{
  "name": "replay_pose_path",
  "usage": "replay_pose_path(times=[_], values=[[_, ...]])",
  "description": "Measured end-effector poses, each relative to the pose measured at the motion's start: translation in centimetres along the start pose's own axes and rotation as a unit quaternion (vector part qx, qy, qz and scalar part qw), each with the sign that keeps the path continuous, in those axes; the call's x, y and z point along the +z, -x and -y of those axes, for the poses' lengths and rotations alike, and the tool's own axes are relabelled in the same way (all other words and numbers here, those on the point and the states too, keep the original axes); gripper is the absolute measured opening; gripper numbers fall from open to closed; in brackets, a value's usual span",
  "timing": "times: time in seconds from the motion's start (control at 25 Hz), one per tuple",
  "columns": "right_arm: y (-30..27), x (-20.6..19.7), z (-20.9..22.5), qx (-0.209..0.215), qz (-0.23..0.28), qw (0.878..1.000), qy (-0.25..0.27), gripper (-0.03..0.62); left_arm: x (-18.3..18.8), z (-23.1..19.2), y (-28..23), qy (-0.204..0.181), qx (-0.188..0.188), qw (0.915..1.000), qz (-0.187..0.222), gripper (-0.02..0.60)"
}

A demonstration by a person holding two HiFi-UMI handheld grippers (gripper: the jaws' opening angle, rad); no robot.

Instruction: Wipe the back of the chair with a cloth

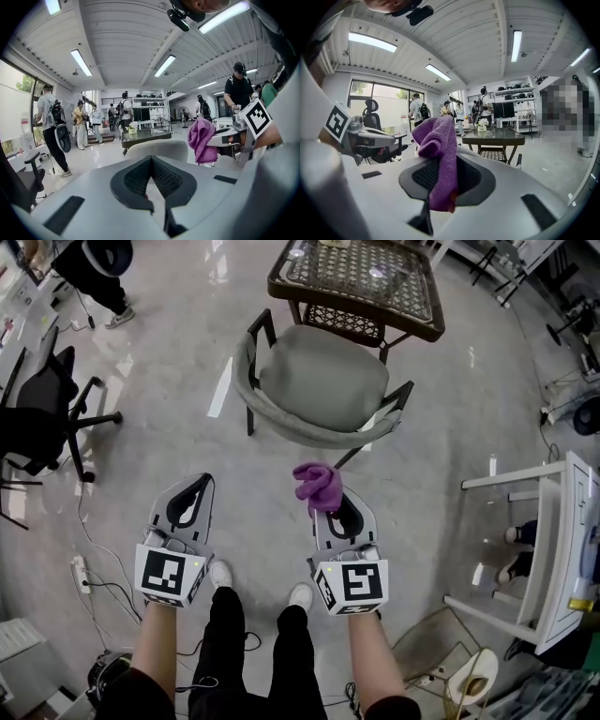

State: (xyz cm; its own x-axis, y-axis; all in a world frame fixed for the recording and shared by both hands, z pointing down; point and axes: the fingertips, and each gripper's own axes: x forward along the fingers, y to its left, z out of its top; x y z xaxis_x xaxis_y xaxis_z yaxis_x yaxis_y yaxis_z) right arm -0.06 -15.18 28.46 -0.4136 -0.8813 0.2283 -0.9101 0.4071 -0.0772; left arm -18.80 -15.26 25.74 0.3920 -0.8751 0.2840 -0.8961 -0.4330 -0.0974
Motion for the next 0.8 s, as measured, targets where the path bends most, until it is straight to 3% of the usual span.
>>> replay_pose_path(times=[0.36,0.8], values=[[-4.8,-3.0,-1.2,0.012,0.020,1.000,0.010,0.092,-4.4,-1.3,-1.8,-0.009,0.006,0.9998,0.014,0.009],[-9.9,-4.3,-2.6,0.029,0.039,0.999,0.025,0.092,-9.1,-2.9,-3.3,-0.019,0.008,0.9998,-0.007,0.009]])
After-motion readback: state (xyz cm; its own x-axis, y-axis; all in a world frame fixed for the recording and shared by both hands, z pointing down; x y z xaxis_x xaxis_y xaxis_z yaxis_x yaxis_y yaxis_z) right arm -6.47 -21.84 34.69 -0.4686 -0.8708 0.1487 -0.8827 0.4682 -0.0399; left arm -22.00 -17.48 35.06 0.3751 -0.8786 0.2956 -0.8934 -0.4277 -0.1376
